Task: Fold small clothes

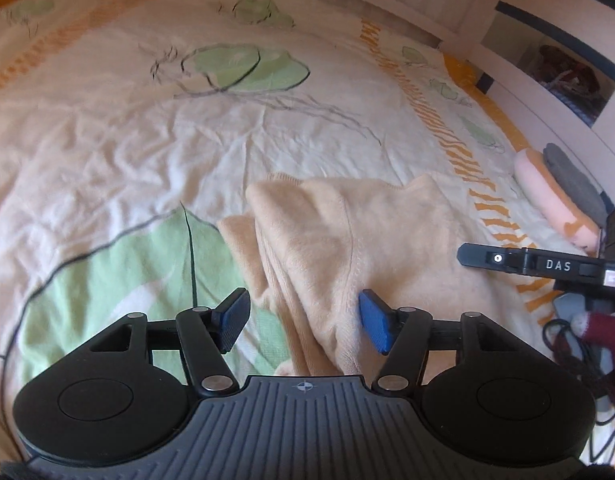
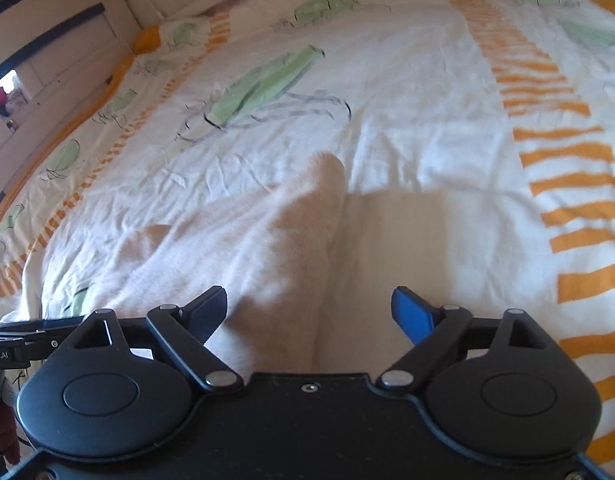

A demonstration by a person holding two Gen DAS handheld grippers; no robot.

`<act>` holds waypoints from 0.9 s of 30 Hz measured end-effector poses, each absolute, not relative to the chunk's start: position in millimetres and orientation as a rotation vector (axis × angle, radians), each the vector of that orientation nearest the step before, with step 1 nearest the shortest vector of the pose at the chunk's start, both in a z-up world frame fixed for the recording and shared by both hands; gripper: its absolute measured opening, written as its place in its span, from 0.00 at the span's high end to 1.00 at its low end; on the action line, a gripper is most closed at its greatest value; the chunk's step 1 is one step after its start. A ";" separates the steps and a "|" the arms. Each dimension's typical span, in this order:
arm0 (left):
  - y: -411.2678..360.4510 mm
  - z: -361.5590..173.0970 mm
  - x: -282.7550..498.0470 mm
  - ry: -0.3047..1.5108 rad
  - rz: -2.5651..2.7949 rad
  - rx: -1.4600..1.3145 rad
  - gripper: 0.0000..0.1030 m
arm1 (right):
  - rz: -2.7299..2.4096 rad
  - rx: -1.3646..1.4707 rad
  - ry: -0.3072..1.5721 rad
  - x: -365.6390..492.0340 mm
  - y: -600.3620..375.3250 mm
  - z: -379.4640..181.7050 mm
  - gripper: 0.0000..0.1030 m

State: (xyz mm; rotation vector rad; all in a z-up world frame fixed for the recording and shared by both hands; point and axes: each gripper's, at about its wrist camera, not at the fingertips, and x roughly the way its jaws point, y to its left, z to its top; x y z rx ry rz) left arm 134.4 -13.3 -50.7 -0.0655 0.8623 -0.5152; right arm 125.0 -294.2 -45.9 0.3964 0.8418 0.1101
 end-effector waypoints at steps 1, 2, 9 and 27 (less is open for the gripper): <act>-16.2 -44.5 130.5 0.831 -0.506 -0.034 0.43 | 0.107 0.386 0.822 120.4 -292.3 -39.9 0.12; -20.3 -38.9 127.9 0.800 -0.495 -0.007 0.43 | 0.105 0.378 0.806 116.0 -290.4 -35.1 0.12; -53.6 -46.1 141.2 0.749 -0.475 0.075 0.43 | 0.073 0.270 0.834 104.7 -267.2 -37.9 0.05; -38.9 -20.3 108.8 0.728 -0.339 0.026 0.25 | 0.049 0.277 0.777 65.8 -261.5 -8.0 0.00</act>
